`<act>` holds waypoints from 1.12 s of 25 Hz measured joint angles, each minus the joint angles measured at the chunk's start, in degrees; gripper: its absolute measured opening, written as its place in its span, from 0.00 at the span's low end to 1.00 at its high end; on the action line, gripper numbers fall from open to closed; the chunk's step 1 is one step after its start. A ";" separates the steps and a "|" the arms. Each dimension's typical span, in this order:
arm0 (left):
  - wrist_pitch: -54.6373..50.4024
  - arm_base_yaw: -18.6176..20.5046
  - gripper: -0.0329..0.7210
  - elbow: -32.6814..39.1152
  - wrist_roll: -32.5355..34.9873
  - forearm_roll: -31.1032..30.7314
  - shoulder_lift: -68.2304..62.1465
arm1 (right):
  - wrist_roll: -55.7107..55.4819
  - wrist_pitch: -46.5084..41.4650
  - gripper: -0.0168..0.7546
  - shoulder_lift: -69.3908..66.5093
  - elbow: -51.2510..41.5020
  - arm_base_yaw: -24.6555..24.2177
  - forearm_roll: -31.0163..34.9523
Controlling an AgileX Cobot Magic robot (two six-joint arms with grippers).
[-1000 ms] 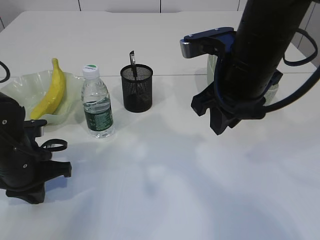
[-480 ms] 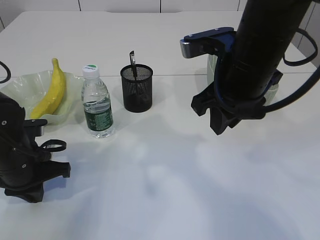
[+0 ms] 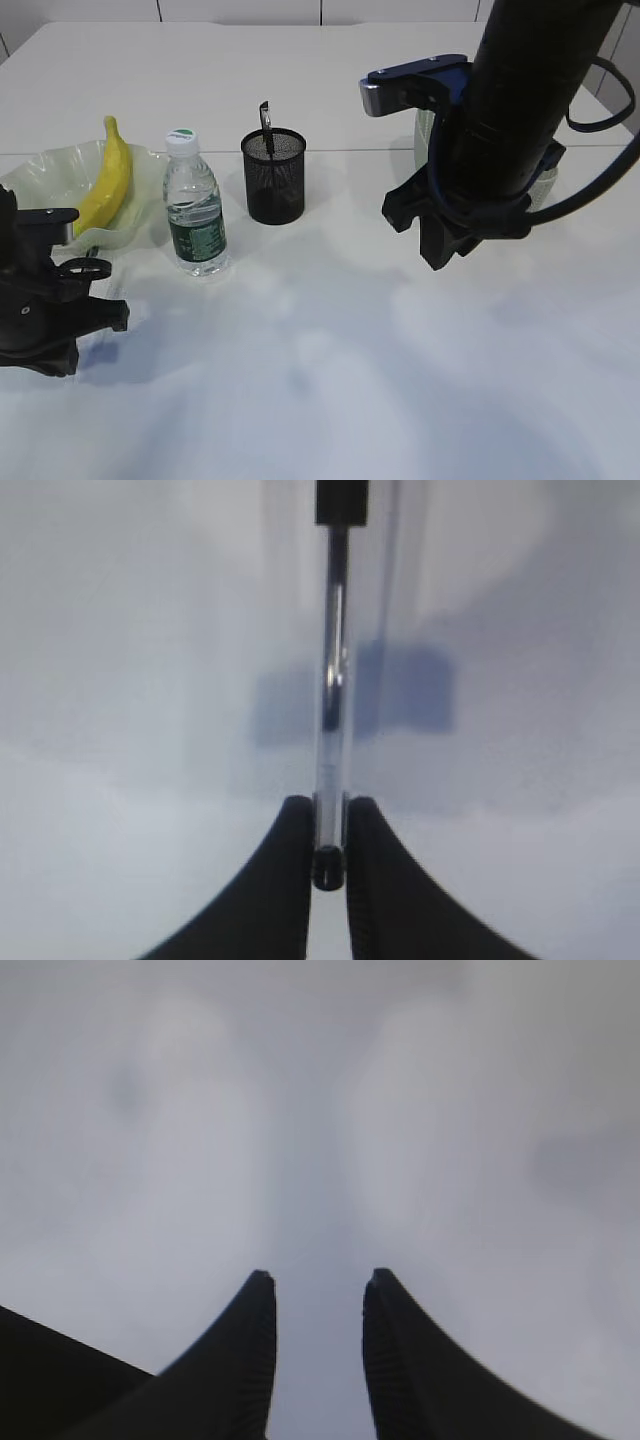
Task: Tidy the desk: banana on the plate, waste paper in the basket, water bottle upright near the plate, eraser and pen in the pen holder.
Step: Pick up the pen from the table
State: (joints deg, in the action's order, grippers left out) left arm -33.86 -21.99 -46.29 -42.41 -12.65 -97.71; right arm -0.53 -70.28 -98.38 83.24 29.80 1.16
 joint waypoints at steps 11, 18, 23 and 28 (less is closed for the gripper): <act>-3.75 0.00 0.09 0.03 1.61 0.00 6.95 | 1.08 0.00 0.32 0.00 0.00 0.00 0.00; -5.60 0.00 0.09 0.13 2.55 0.00 12.41 | 2.67 0.00 0.32 0.00 0.00 0.00 0.00; -6.81 0.00 0.09 0.13 3.05 0.00 17.53 | 3.97 0.00 0.32 0.00 0.00 0.00 0.00; -7.75 0.00 0.09 0.13 3.05 0.11 23.44 | 4.94 0.00 0.32 0.00 0.00 0.00 0.00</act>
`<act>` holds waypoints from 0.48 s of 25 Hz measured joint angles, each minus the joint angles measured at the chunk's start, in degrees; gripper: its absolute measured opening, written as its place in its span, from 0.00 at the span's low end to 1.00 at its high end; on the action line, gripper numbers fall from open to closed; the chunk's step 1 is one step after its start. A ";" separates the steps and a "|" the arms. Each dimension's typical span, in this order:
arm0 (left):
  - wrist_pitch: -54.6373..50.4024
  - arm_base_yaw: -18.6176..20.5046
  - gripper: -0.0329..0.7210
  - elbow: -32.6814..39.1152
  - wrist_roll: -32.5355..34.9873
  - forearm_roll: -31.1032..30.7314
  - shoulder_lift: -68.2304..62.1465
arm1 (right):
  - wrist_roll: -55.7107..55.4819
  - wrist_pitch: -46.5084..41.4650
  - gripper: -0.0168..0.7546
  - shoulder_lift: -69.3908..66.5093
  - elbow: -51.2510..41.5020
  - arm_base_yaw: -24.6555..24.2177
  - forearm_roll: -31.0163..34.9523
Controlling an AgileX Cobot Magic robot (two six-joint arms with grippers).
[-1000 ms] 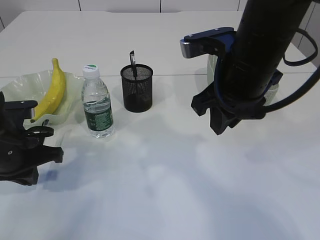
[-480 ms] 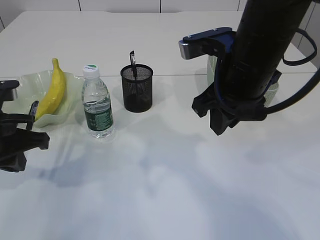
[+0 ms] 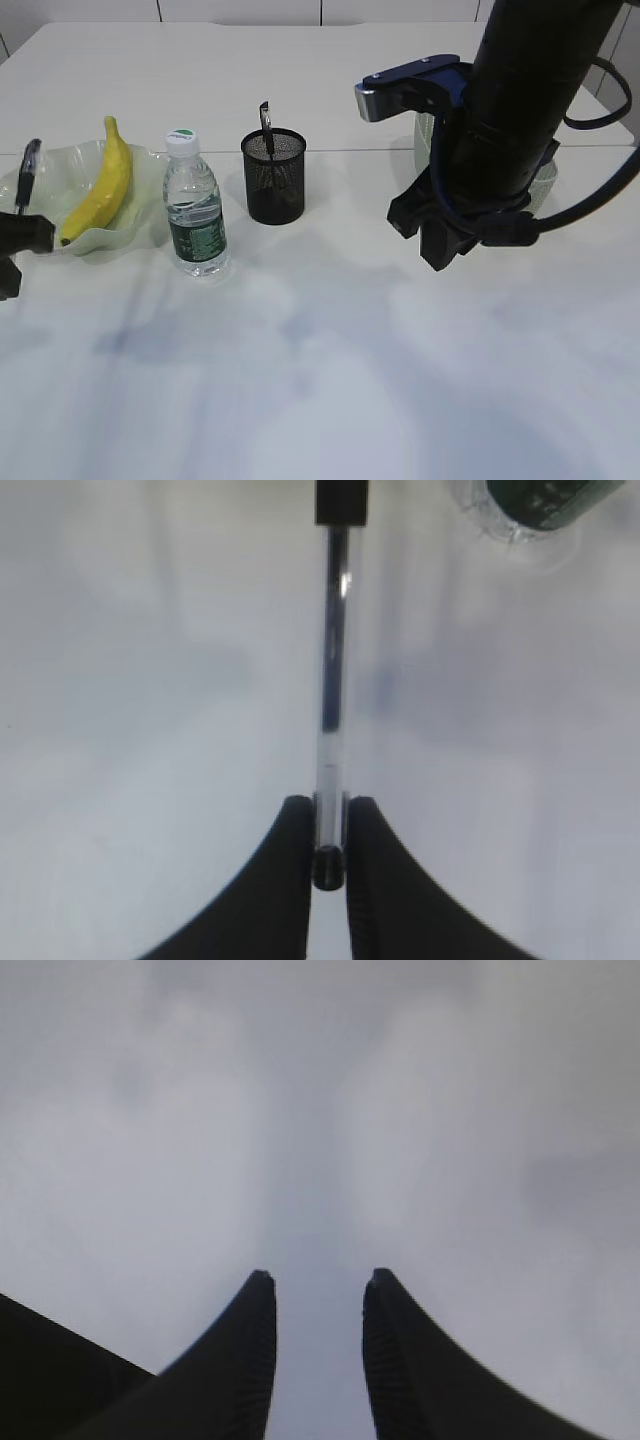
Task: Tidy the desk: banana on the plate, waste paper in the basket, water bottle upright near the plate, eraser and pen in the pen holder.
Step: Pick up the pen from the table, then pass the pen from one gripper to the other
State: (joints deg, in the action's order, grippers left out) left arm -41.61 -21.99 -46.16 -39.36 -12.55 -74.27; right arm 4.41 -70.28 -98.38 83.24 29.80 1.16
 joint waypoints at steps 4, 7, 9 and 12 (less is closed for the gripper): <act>-0.70 0.00 0.09 0.36 0.00 0.00 4.43 | 1.08 0.00 0.32 0.00 0.00 0.00 0.00; -0.88 -0.17 0.09 0.36 0.49 0.38 6.79 | 2.56 0.00 0.32 0.00 0.00 0.00 0.11; -1.28 -1.02 0.09 0.36 0.77 0.74 8.17 | 3.87 0.00 0.32 0.00 0.00 0.00 0.33; -2.18 -3.24 0.09 0.36 0.89 1.32 10.13 | 4.66 0.00 0.32 0.00 0.00 0.00 1.12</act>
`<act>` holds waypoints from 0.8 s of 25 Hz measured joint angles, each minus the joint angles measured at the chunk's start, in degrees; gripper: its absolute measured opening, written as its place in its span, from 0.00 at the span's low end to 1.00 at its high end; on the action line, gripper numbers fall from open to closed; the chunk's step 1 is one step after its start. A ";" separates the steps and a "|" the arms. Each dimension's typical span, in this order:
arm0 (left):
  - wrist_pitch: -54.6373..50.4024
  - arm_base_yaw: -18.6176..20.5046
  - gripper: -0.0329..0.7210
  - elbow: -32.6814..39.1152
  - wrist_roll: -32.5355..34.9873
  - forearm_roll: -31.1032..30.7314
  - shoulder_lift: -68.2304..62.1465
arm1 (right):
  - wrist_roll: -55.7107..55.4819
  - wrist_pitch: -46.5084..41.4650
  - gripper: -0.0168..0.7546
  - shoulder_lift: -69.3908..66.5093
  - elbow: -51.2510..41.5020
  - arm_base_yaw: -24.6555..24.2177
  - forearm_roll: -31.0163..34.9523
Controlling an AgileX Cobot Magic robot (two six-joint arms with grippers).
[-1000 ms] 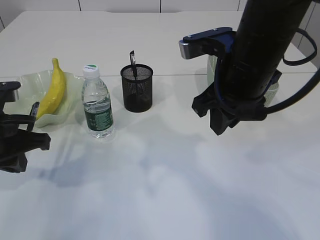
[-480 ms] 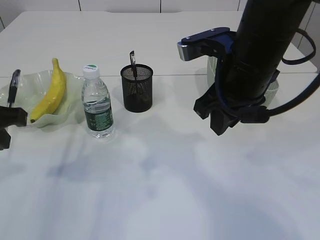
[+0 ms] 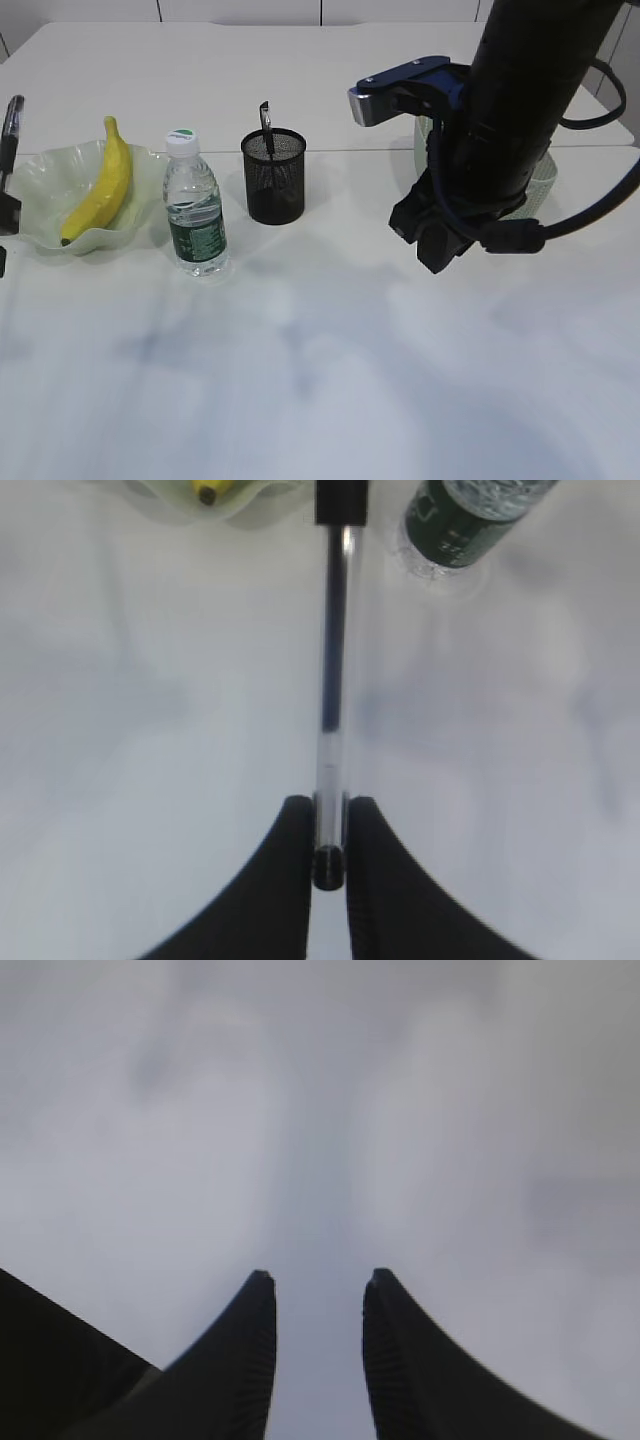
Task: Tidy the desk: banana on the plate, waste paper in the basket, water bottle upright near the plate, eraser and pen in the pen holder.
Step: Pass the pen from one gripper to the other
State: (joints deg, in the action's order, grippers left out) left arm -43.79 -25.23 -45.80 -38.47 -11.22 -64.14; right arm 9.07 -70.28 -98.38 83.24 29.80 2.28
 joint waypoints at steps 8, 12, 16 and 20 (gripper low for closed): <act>-1.07 -5.85 0.09 0.00 0.21 0.47 6.00 | 0.42 0.00 0.32 0.00 0.00 0.00 0.97; -1.60 -6.44 0.09 0.00 0.21 0.54 8.97 | 2.67 0.00 0.32 0.00 0.00 0.00 5.93; -1.60 -6.44 0.09 0.00 0.32 1.00 11.38 | 8.37 0.00 0.32 1.09 0.00 0.00 15.68; -1.21 -6.44 0.09 0.00 1.91 2.92 12.48 | 15.59 0.91 0.32 3.43 0.00 -0.10 26.41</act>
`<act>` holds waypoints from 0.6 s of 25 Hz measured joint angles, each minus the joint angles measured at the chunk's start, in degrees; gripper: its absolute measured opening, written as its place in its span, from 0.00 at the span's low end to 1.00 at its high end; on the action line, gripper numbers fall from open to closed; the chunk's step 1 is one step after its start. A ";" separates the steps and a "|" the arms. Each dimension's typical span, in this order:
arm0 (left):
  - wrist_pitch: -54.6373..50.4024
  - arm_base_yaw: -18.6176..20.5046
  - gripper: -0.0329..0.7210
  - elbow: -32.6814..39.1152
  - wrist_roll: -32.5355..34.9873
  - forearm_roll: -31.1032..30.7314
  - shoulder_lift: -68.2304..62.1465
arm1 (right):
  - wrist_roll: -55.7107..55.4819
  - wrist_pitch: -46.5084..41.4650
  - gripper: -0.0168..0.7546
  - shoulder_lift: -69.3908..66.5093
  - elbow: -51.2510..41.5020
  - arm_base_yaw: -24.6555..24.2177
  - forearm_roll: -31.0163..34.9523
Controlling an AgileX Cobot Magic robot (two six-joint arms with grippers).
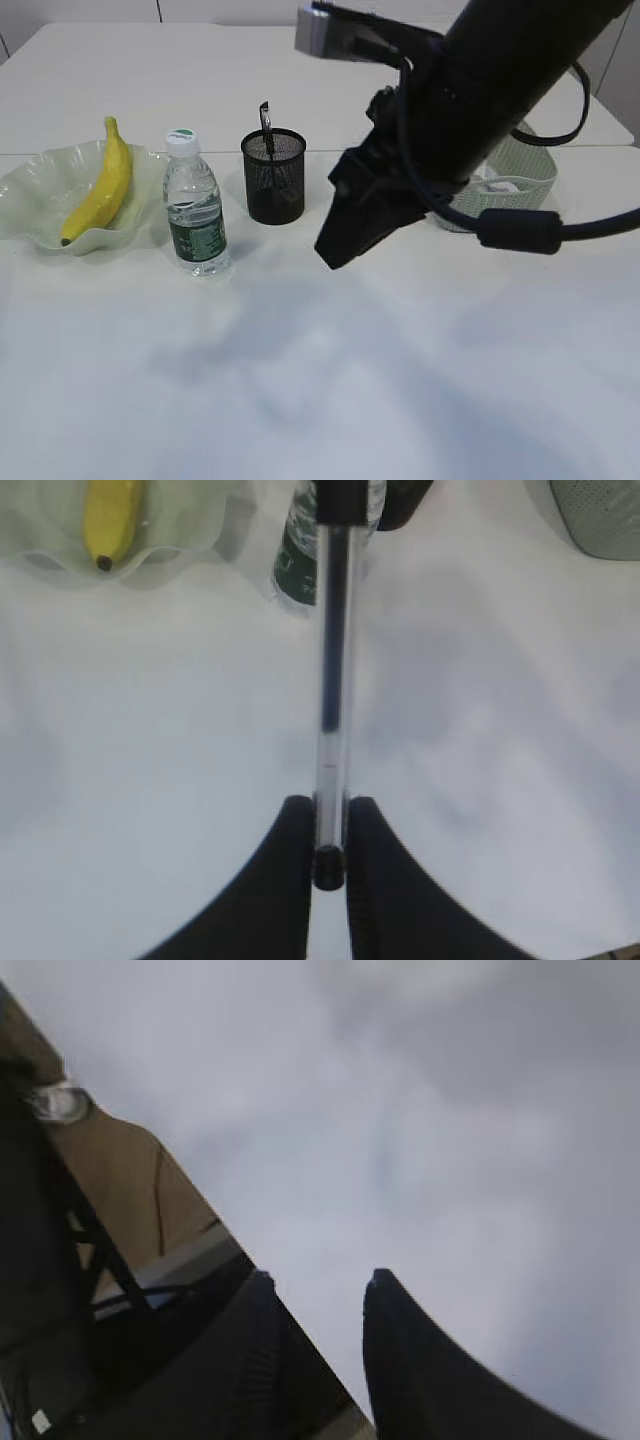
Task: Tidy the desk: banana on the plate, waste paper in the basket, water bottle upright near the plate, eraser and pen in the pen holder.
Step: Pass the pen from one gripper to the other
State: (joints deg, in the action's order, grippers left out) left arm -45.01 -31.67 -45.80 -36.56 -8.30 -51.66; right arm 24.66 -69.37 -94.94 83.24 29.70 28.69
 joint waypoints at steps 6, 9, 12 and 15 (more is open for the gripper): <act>1.83 0.00 0.09 0.00 5.10 3.97 0.00 | 12.04 1.99 0.32 1.95 0.00 -2.46 13.55; 2.72 0.00 0.09 0.00 7.32 5.81 0.00 | 18.76 2.56 0.32 1.95 0.00 -3.73 21.19; 4.08 0.00 0.09 0.00 11.55 8.96 0.00 | 25.49 3.48 0.32 1.95 0.00 -4.35 29.43; 5.77 0.00 0.09 0.00 15.31 12.34 0.00 | 29.77 4.27 0.32 1.71 0.00 -4.34 36.19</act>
State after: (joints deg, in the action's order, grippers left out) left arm -39.24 -31.67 -45.80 -21.25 4.04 -51.66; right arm 54.43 -65.10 -93.23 83.24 25.36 64.88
